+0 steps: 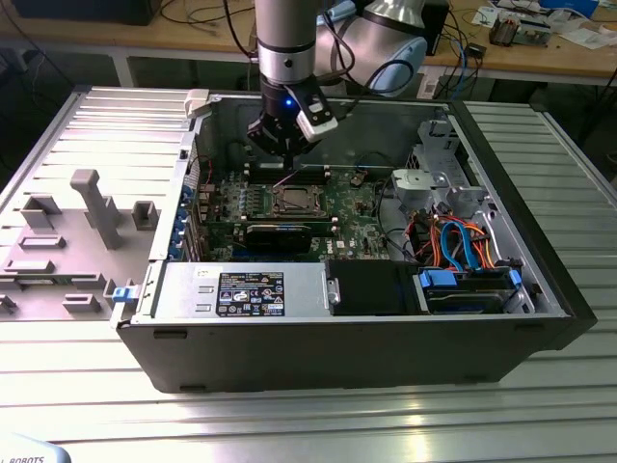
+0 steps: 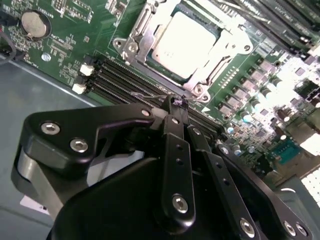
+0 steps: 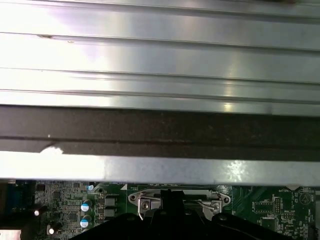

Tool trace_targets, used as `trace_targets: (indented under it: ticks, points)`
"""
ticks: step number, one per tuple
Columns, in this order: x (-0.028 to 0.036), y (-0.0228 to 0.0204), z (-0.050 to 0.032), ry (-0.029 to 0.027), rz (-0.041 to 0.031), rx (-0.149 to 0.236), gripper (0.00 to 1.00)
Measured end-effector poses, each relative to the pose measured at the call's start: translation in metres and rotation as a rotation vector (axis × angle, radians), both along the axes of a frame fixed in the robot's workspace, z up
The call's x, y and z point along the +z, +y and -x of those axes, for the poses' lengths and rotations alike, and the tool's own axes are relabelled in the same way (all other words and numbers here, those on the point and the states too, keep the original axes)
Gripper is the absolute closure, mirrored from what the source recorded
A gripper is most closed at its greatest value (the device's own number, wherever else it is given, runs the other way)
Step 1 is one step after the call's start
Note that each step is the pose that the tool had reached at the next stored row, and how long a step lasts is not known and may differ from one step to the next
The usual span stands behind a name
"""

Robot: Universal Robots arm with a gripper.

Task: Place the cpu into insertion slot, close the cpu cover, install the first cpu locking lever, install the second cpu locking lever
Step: 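Install the first cpu locking lever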

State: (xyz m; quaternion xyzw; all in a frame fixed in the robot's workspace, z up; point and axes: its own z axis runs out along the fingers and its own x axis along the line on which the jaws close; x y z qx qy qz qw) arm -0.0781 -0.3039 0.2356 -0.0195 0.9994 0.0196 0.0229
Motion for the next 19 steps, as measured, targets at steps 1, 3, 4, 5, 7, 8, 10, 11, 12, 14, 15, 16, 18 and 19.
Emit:
trace_targets:
  ticks: [1,3,4,5,7,8,10,11,12,14,15,16,18,19]
  points:
    - [-0.0006,0.0004,-0.0007,0.0,-0.0002,0.0,0.89]
    - [-0.002,0.0009,-0.0022,0.0,0.0,0.0,0.89]
    - [-0.0033,0.0014,-0.0034,0.0,0.0,0.0,0.89]
    - [-0.0041,0.0017,-0.0042,0.0001,0.0001,0.0,0.89]
    - [-0.0051,0.0018,-0.0052,0.0001,0.0006,0.0,0.89]
    - [-0.0055,0.0019,-0.0059,0.0002,0.0008,0.0,0.89]
    - [-0.0069,0.0022,-0.0087,0.0,0.0011,0.0,0.89]
    - [-0.0074,0.0023,-0.0097,-0.0001,0.0018,0.0,0.89]
    - [-0.0079,0.0026,-0.0111,0.0,0.0025,0.0,0.89]
    - [-0.009,0.0029,-0.0127,0.0,0.0032,0.0,0.89]
    - [-0.0097,0.003,-0.0138,0.0001,0.0034,0.0,0.89]
    - [-0.0102,0.0032,-0.0145,0.0001,0.0034,0.0,0.89]
    - [-0.0113,0.0035,-0.0159,0.0001,0.0035,0.0,0.89]
    - [-0.0118,0.0037,-0.0165,0.0,0.0035,0.0,0.89]
